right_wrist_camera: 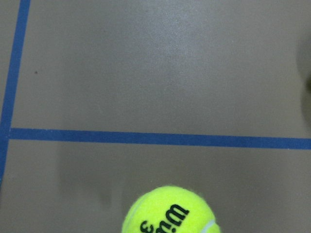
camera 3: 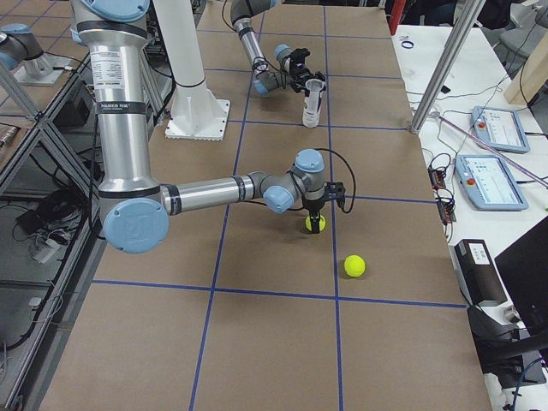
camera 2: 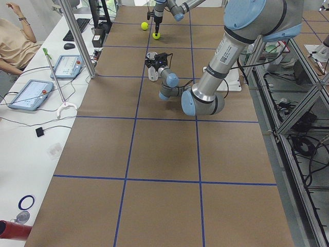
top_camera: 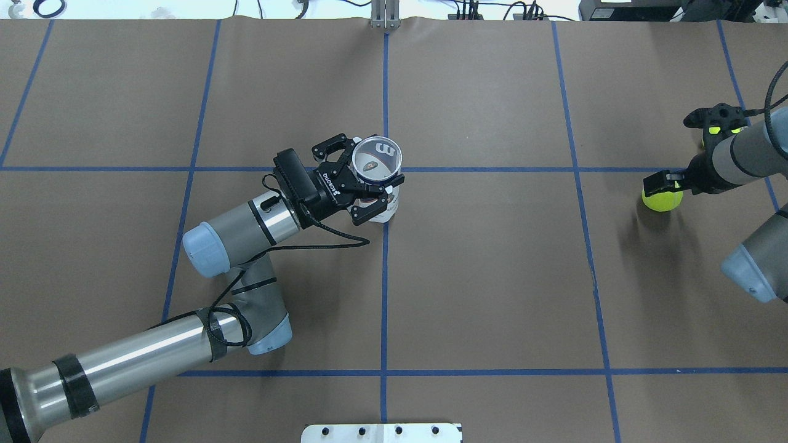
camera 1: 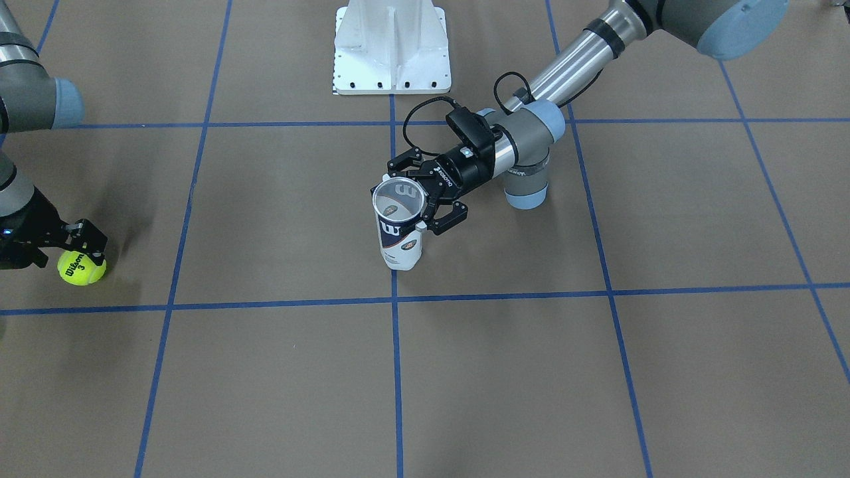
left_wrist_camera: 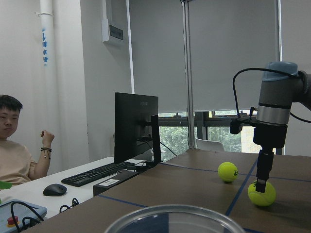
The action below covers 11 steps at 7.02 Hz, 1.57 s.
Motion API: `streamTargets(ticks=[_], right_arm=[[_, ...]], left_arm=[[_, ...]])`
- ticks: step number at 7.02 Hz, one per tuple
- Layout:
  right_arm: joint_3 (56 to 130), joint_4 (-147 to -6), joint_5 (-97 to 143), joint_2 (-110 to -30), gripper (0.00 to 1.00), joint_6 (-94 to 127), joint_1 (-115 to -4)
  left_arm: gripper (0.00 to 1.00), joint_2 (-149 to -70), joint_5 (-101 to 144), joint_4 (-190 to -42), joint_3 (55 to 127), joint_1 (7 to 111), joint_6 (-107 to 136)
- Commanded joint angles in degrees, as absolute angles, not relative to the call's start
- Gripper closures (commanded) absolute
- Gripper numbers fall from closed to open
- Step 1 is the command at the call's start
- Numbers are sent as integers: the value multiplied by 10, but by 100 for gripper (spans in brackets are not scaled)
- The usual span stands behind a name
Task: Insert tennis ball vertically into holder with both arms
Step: 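Close the right gripper on the yellow ball and lift it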
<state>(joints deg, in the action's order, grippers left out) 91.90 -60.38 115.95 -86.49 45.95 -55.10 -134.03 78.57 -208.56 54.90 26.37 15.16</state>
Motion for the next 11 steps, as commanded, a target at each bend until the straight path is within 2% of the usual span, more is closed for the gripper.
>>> streamTargets(ticks=[1, 2, 3, 4, 5, 7, 9, 11], right_arm=[[915, -603, 1156, -864, 13, 461, -542], [914, -603, 1149, -864, 31, 463, -539], [915, -603, 1149, -863, 71, 463, -539], [931, -604, 1154, -860, 94, 464, -540], [961, -609, 1160, -856, 100, 465, -541], [1014, -630, 1220, -825, 100, 548, -575], [1070, -762, 1223, -728, 100, 637, -576], [1080, -868, 1213, -611, 100, 741, -541]], left_arm=[[15, -1340, 786, -2086, 548, 264, 151], [15, -1340, 786, -2085, 548, 264, 151], [15, -1340, 786, -2085, 548, 264, 151], [15, -1340, 786, -2085, 548, 264, 151], [15, -1340, 786, -2085, 548, 264, 151], [15, -1340, 786, -2085, 549, 264, 151], [15, -1341, 786, -2085, 549, 263, 151], [15, -1341, 786, -2085, 549, 263, 152]])
